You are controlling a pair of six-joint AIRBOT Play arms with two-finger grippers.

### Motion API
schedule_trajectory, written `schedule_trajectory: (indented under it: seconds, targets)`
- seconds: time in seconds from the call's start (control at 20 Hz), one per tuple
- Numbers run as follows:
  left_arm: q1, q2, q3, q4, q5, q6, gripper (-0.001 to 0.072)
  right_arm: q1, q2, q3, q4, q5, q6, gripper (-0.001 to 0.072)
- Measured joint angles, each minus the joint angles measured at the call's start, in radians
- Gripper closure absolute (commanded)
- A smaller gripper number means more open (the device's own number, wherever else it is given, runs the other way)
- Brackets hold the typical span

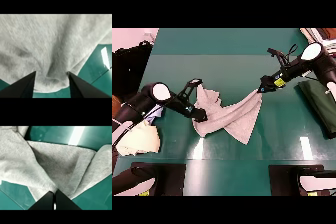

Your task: Fold the shirts.

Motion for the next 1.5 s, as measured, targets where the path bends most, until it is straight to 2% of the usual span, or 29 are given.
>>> schedule_trajectory:
  seconds: [0.25,0.45,0.9,0.95,1.05,1.1,1.3,1.5]
  targets:
    - [0.125,-0.006,0.143,0.05,0.06,-0.005,0.0219,0.0,0.0,-0.005,0.002,-0.002,-0.001,0.07]
    - [0.226,-0.09,0.183,0.06,0.106,-0.039,0.0219,0.0,0.0,-0.006,0.002,-0.003,-0.002,0.07]
    - [0.266,-0.374,0.198,-0.122,0.187,-0.05,0.022,0.0,0.0,-0.006,0.002,-0.013,-0.002,0.07]
    - [0.266,-0.386,0.198,-0.138,0.196,-0.048,0.0237,0.0,0.0,-0.006,0.003,-0.016,-0.002,0.07]
    - [0.266,-0.401,0.2,-0.163,0.211,-0.037,0.0604,0.0,0.0,-0.006,0.003,-0.019,-0.002,0.07]
    - [0.266,-0.406,0.2,-0.168,0.216,-0.032,0.0683,0.0,0.0,-0.006,0.003,-0.02,-0.001,0.07]
    - [0.267,-0.396,0.212,-0.174,0.225,-0.025,0.0686,0.0,0.0,-0.006,0.003,-0.022,-0.001,0.07]
    - [0.267,-0.311,0.284,-0.094,0.215,-0.022,0.0686,0.0,0.0,0.043,0.0,0.001,-0.002,0.07]
